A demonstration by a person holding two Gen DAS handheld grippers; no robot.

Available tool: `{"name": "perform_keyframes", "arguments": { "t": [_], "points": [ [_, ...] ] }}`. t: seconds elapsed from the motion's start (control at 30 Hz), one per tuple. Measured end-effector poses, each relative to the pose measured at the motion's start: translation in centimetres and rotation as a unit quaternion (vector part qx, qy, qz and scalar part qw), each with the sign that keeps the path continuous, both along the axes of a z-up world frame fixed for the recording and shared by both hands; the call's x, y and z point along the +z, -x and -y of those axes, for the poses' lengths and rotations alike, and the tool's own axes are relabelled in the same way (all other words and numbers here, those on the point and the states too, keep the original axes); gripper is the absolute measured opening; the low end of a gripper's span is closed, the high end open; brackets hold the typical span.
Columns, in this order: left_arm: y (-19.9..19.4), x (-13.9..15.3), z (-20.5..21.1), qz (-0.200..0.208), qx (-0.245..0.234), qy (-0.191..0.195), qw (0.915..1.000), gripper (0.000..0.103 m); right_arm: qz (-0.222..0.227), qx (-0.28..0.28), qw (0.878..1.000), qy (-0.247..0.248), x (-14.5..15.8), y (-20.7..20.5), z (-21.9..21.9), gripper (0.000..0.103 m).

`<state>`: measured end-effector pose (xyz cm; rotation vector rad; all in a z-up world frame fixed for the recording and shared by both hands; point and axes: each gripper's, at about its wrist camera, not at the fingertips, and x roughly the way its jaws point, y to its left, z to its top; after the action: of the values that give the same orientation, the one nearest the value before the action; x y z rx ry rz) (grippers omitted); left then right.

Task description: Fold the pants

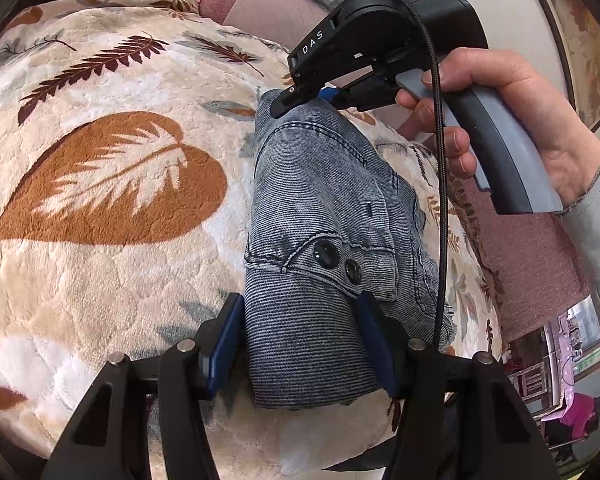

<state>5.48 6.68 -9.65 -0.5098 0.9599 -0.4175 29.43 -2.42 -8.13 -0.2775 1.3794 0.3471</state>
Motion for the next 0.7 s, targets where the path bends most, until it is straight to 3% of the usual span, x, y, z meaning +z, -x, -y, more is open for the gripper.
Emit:
{"name": "perform_keyframes", "arguments": {
  "t": [0.3,0.43,0.5,0.7],
  "points": [
    [-0.3,0.3,0.3,0.004,-0.001,-0.009,1.0000,0.059,0.037,-0.074,0.996,-0.035,1.2,-0.3,2.3,0.012],
    [-0.1,0.3,0.3,0.008,0.000,-0.013,0.9999,0.059,0.111,-0.133,0.985,-0.004,2.8,-1.5,4.0,0.012],
    [-0.1,0.4,0.2,0.007,0.000,-0.009,0.9999,0.059,0.112,-0.150,0.982,-0.035,3.9,-1.2,5.7,0.012],
    [0.5,0.8,-0.8,0.011,0.019,0.003,0.9998,0.066,0.092,-0.110,0.981,-0.132,6.2,4.0,6.8,0.014]
  ]
}}
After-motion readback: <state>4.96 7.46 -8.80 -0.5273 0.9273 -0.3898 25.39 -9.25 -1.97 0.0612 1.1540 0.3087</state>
